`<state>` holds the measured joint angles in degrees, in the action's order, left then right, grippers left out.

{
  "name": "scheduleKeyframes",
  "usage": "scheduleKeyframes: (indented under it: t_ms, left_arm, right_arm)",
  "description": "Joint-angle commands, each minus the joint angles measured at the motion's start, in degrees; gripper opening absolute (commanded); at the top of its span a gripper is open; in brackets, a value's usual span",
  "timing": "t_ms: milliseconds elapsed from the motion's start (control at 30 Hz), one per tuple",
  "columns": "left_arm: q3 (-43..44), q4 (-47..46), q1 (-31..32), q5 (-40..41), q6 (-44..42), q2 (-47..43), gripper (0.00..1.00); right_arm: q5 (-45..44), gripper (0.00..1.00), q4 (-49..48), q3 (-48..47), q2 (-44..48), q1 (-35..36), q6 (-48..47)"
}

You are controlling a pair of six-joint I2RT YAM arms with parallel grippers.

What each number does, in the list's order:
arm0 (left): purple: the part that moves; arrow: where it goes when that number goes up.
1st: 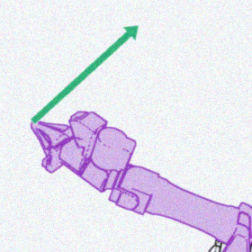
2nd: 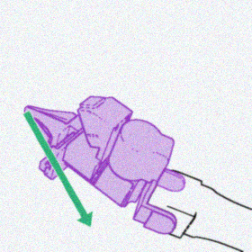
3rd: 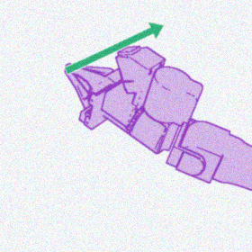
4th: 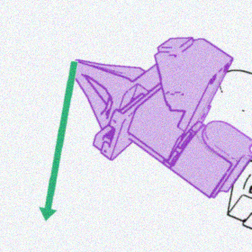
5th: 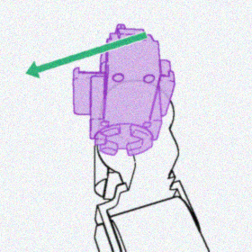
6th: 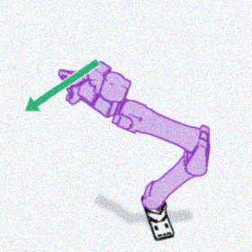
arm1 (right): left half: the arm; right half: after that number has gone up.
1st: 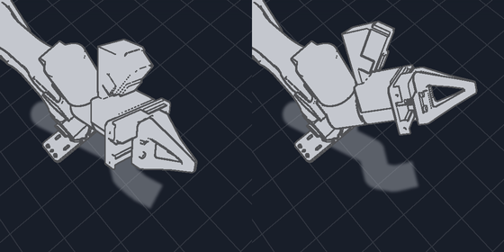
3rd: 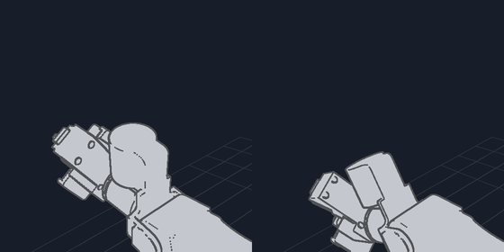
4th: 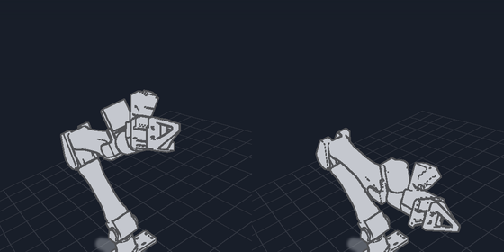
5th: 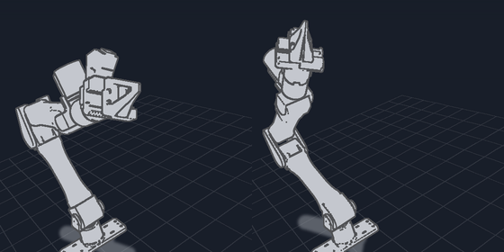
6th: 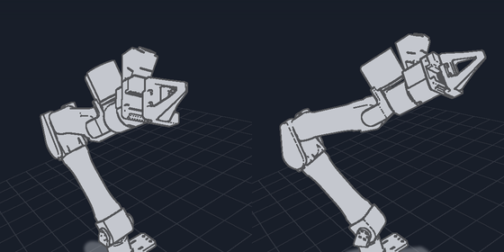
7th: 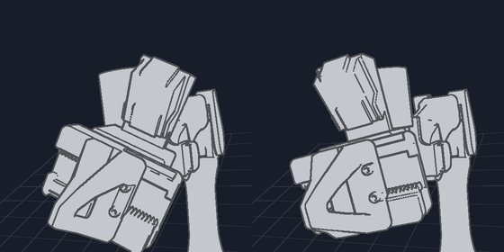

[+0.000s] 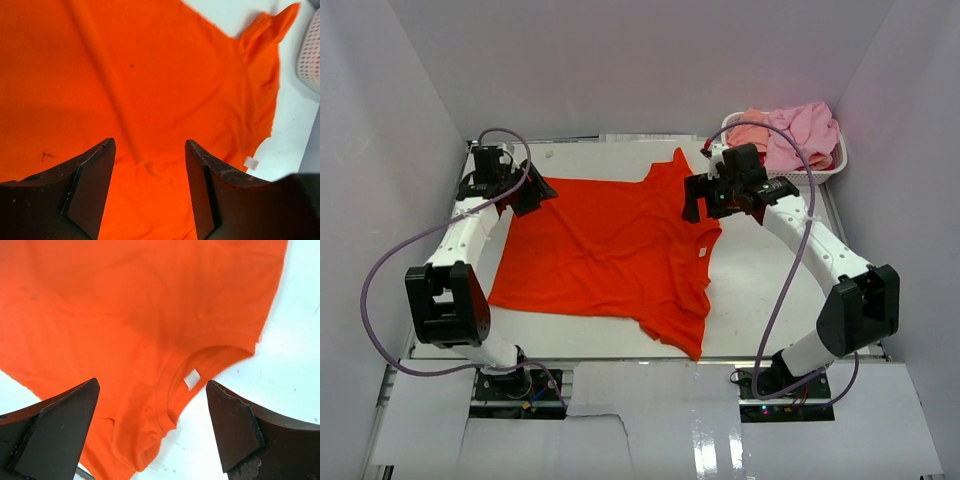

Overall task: Fold and stack the t-shirts
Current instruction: Grap the side of the flattened tshirt closest away from the robot with both arms

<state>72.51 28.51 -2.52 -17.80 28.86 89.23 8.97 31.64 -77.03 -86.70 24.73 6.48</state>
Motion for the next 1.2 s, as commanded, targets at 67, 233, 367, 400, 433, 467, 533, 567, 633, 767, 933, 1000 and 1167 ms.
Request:
scheduleKeyframes:
  t_ms: [67,233,367,400,433,467,533,567,633,767,933,1000,1167]
  left_arm:
    - [-1.67,-1.17,-0.11,-2.33,-0.83,4.10,0.68]
    - [-2.02,-3.72,-0.20,-1.36,1.10,7.18,0.68]
    - [1.13,-4.08,-0.20,-1.18,2.16,11.65,0.68]
    - [1.92,-4.08,-0.20,-1.18,2.25,12.45,0.68]
    - [2.72,-3.99,-0.20,-1.18,2.25,13.15,0.68]
    - [4.29,-3.82,-0.20,-1.18,2.25,14.29,0.68]
    - [5.97,-2.68,-0.20,-0.75,2.16,15.44,0.68]
    - [7.11,-2.24,-0.20,-0.05,1.73,16.14,0.68]
    - [7.56,-1.18,-0.11,1.10,1.29,16.50,0.68]
    - [6.16,-0.48,-0.20,4.69,1.11,15.89,0.68]
    - [7.82,-0.65,-0.29,3.92,1.20,17.55,0.68]
    - [9.57,-0.56,-0.29,2.52,1.46,19.65,0.68]
    - [10.81,-0.56,-0.29,2.94,1.55,20.72,0.68]
  right_arm:
    - [-5.19,0.94,0.62,2.94,-2.16,0.58,0.81]
    - [-5.37,0.94,0.09,2.33,-7.78,0.93,1.08]
    - [-5.02,0.94,-0.70,0.14,-12.52,1.02,1.34]
    - [-5.28,0.94,-0.70,-0.48,-14.36,1.02,1.34]
    - [-5.63,0.94,-0.70,-1.09,-15.25,1.11,1.43]
    - [-6.85,0.94,-0.70,-2.67,-16.04,1.11,1.43]
    - [-8.18,0.94,0.44,-4.87,-18.94,1.02,1.43]
    - [-8.70,0.94,0.70,-6.97,-20.69,1.02,1.26]
    - [-8.80,0.94,1.66,-9.09,-22.46,1.02,1.17]
    - [-8.80,0.94,1.94,-13.83,-25.88,1.02,1.17]
    - [-8.71,0.90,3.96,-19.20,-31.07,0.93,0.73]
    - [-8.80,0.84,4.22,-20.43,-31.95,0.76,0.90]
    - [-8.27,0.52,4.31,-21.58,-33.10,0.06,1.08]
